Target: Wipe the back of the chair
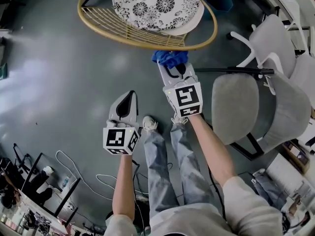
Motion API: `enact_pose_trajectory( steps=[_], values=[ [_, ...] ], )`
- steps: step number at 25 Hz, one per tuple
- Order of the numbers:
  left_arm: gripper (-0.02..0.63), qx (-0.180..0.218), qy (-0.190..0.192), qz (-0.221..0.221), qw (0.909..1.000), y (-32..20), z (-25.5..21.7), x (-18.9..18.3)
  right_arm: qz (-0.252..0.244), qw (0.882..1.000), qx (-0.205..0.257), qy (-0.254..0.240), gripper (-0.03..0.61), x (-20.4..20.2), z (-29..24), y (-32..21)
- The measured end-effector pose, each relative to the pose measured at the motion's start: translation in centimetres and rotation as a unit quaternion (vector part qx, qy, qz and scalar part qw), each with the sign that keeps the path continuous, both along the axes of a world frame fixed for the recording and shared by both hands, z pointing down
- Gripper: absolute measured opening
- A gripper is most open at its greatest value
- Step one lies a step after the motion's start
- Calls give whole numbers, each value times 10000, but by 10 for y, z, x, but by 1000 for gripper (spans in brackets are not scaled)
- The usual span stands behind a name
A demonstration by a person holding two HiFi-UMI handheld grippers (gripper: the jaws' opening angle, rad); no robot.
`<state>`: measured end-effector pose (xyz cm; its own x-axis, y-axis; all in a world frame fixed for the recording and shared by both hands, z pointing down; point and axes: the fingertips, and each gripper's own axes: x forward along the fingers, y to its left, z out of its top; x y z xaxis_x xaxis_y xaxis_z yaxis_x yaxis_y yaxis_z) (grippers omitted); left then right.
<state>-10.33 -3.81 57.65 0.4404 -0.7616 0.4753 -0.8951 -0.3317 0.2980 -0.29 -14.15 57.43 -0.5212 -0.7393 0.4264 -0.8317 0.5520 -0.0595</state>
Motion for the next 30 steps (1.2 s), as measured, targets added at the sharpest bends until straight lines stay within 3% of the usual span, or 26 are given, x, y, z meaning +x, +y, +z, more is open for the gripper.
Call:
enact_pose_trajectory(
  steps=[10, 30],
  values=[
    [2, -43, -19, -36, 10000, -3, 3, -7, 240, 9997, -99, -15, 94, 2, 11, -22],
    [2, -203, -29, 2, 9998, -14, 19, -10, 549, 9939, -953, 43, 94, 22, 82, -47]
  ],
)
